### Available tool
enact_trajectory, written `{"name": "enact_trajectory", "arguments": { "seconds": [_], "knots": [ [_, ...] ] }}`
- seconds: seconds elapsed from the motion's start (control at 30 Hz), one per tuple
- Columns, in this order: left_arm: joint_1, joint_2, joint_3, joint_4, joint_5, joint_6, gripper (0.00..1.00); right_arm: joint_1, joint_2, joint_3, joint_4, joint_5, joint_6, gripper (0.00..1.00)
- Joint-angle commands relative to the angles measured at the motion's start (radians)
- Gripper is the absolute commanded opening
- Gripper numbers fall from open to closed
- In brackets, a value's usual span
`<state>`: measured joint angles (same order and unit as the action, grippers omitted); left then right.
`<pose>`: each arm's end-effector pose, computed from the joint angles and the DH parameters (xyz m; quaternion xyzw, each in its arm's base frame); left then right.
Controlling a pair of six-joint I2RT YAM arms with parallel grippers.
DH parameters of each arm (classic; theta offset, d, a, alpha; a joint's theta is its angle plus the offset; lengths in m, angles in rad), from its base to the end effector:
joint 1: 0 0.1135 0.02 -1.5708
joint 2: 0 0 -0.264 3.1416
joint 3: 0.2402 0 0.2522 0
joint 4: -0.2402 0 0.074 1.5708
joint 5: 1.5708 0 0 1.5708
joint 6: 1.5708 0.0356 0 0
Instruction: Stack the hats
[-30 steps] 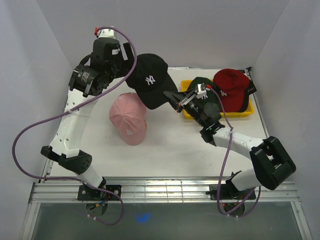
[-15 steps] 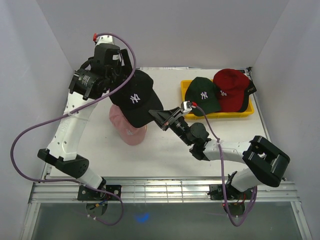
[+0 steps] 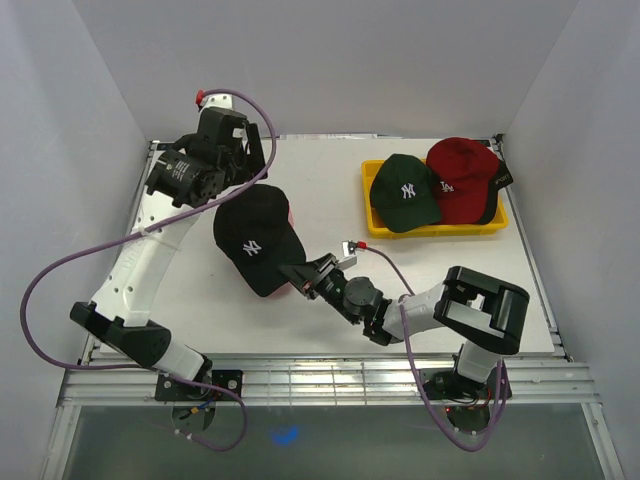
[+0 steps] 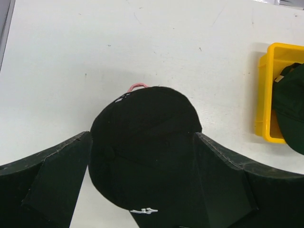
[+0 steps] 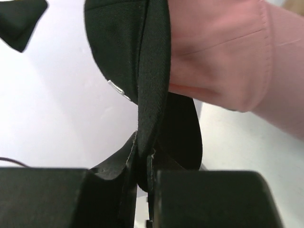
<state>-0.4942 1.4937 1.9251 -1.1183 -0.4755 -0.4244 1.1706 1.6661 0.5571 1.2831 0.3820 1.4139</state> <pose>0.2532 -0.1179 0.4666 -0.0700 0.8815 0.0065 0.4670 0.1343 0.2835 0.2023 0.2209 0.6089 0.6894 0.3241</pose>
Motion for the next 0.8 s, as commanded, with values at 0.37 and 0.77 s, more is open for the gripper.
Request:
{"name": "enact_trajectory", "arguments": {
  "seconds": [0.37, 0.77],
  "knots": [
    [0.0, -0.061, -0.167, -0.003, 0.001, 0.003, 0.98, 0.083, 0.076, -0.091, 0.605, 0.231, 0.006, 0.1],
    [0.0, -0.07, -0.261, 0.021, 0.003, -0.019, 0.97, 0.092, 0.162, -0.151, 0.579, 0.213, 0.144, 0.44]
  ]
}}
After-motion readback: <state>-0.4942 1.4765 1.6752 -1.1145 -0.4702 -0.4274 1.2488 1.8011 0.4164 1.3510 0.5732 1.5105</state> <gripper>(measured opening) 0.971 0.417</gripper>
